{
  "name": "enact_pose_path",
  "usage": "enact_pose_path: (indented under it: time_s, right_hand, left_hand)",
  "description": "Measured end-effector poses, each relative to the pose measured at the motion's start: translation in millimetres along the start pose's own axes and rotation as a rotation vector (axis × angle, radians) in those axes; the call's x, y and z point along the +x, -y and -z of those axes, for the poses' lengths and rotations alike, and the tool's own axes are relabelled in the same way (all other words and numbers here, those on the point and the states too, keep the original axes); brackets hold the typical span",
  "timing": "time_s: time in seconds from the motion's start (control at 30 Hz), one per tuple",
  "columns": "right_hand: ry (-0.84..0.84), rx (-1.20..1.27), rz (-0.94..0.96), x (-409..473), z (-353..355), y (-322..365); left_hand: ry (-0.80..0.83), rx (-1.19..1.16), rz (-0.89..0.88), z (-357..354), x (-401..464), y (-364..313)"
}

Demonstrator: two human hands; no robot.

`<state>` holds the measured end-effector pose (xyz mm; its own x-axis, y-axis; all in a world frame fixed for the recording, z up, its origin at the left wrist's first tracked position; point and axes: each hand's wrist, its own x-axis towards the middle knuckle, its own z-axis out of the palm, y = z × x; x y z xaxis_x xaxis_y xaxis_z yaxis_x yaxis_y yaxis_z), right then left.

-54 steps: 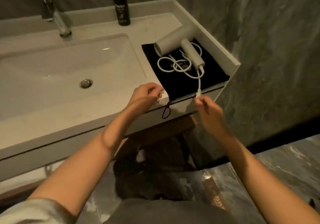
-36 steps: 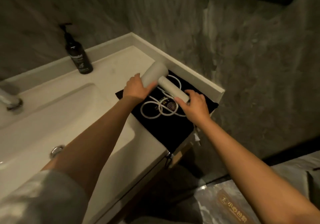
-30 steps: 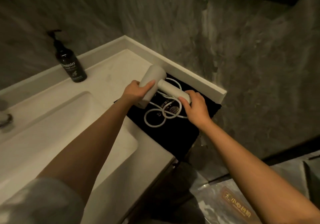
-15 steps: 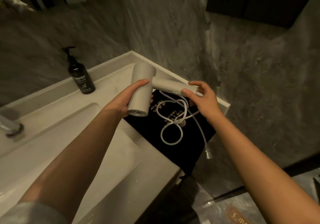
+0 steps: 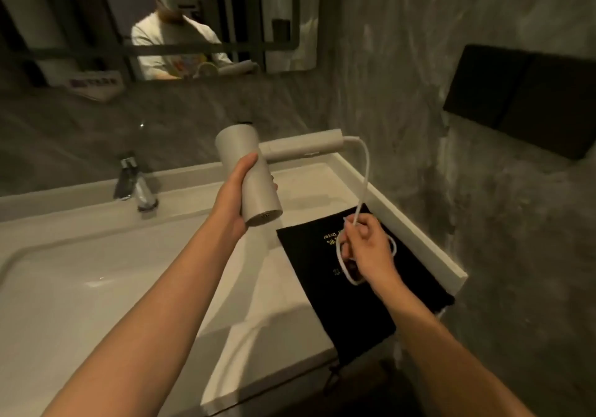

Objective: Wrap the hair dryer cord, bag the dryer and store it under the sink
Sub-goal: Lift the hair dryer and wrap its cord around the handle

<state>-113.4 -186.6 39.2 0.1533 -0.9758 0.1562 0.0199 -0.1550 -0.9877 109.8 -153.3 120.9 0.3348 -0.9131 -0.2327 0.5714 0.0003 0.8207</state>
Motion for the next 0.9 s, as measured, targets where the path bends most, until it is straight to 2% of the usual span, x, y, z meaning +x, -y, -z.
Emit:
enact_pose_path:
  time_s: [0.07, 0.17, 0.27, 0.4, 0.5, 0.6, 0.77, 0.9]
  right_hand:
    - [0.109, -0.06, -0.018, -4.9, -6.7, 0.5]
    - [0.268, -0.366, 0.029, -9.0, -12.1, 6.6]
    - [0.357, -0.645, 0.259, -11.0, -14.7, 27.4]
    - [0.392, -0.964, 0.631, -2.7, -30.9, 78.3]
    - [0.378, -0.971, 0.88, 12.4, -42.5, 123.8]
    - [0.436, -0.886, 1.017, 30.8, -58.1, 165.8]
    - [0.544, -0.775, 1.042, 57.0, -98.7, 216.8]
    - [0.591, -0.591, 0.967, 65.1, -122.9, 242.2]
  left_hand:
    - [-0.106, -0.013, -0.082, 2.9, -13.9, -9.5]
    - [-0.242, -0.023, -0.213, 7.0, -32.1, -25.4]
    - [-0.365, -0.007, -0.352, 11.4, -46.9, -41.5]
    - [-0.454, 0.224, -0.543, 14.8, -63.3, -64.4]
    - [-0.466, 0.329, -0.6, 18.4, -73.3, -81.7]
    - [-0.435, 0.411, -0.649, 26.0, -78.9, -95.7]
    - [-0.287, 0.557, -0.685, 34.1, -97.8, -119.1]
    - [-0.139, 0.639, -0.642, 44.5, -110.9, -137.3]
